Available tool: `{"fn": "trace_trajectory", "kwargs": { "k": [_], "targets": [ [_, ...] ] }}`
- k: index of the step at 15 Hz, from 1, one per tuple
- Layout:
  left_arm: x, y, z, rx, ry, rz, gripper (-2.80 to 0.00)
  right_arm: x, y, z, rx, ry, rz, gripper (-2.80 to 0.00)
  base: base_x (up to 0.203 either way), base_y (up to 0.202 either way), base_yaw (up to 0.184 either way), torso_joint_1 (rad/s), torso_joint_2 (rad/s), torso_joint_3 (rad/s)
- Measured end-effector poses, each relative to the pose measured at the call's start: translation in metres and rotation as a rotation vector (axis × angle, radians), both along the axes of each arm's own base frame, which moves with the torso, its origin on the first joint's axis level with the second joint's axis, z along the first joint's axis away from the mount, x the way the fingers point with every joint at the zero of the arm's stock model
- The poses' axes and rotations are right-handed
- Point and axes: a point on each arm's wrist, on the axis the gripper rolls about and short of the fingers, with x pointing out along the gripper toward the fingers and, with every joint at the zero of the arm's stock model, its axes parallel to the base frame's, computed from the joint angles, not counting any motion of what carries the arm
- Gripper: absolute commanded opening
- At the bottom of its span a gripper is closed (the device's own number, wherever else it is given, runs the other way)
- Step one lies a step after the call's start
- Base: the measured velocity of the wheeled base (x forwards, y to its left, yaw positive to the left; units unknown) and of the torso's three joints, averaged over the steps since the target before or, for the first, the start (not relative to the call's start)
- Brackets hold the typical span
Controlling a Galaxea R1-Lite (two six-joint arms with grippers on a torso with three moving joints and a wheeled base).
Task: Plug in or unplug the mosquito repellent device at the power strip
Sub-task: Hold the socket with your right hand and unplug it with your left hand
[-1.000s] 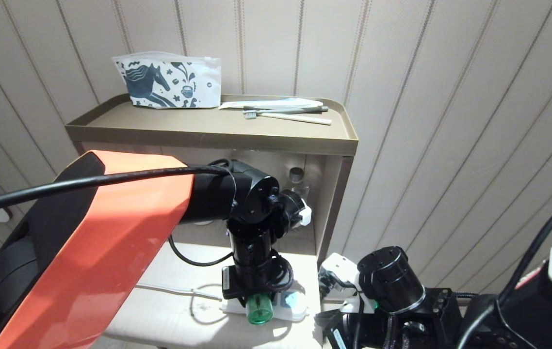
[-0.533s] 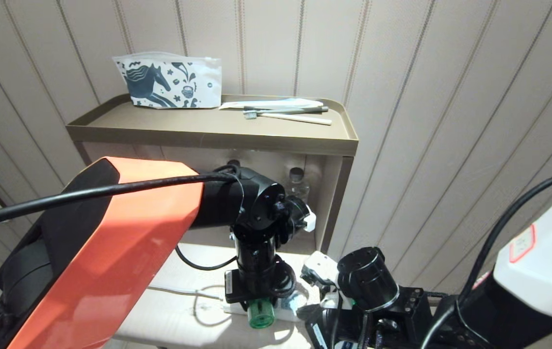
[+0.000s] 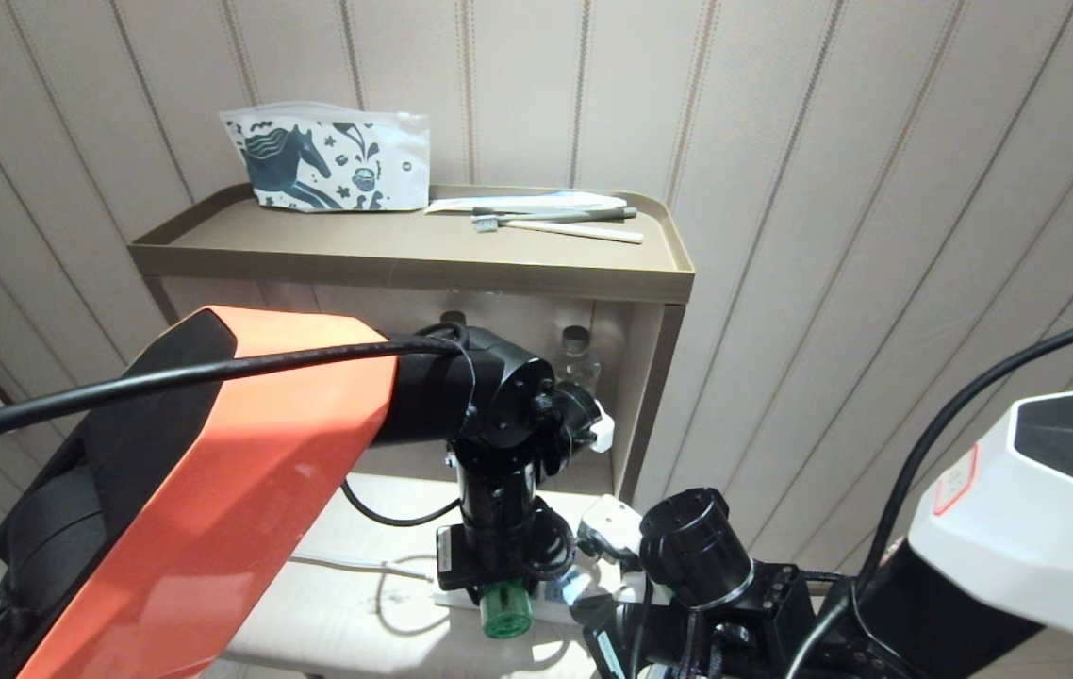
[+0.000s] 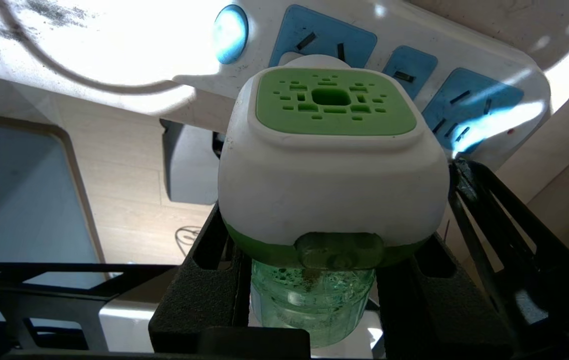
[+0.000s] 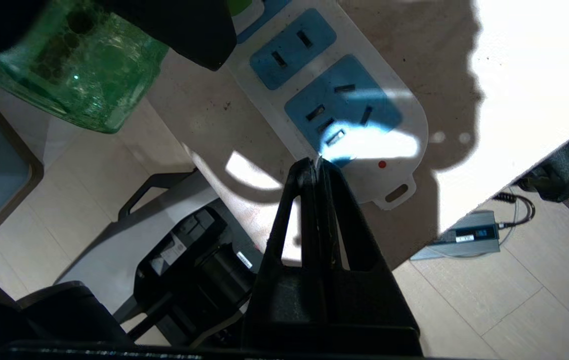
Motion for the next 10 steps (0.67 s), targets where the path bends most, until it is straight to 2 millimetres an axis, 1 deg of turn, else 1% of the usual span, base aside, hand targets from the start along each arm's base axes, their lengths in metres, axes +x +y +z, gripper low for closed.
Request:
{"fn": "trace_trajectory", "kwargs": {
  "k": [3,5,10],
  "targets": [
    [0.000,0.000,0.000,0.005,-0.011,0.011,-2.80,0.000,0.000,-0.011,0.032,-0.036,0.001,-2.80,0.000,0.000,0.000,0.000,0.00,0.000],
    [0.001,0.000,0.000,0.005,-0.013,0.011,-2.80,-0.001,-0.001,-0.016,0.025,-0.030,0.000,-2.80,0.000,0.000,0.000,0.000,0.00,0.000],
    [0.000,0.001,0.009,-0.010,-0.038,0.014,-2.80,-0.003,-0.003,-0.031,0.033,-0.043,0.000,-2.80,0.000,0.000,0.000,0.000,0.00,0.000]
  ]
}}
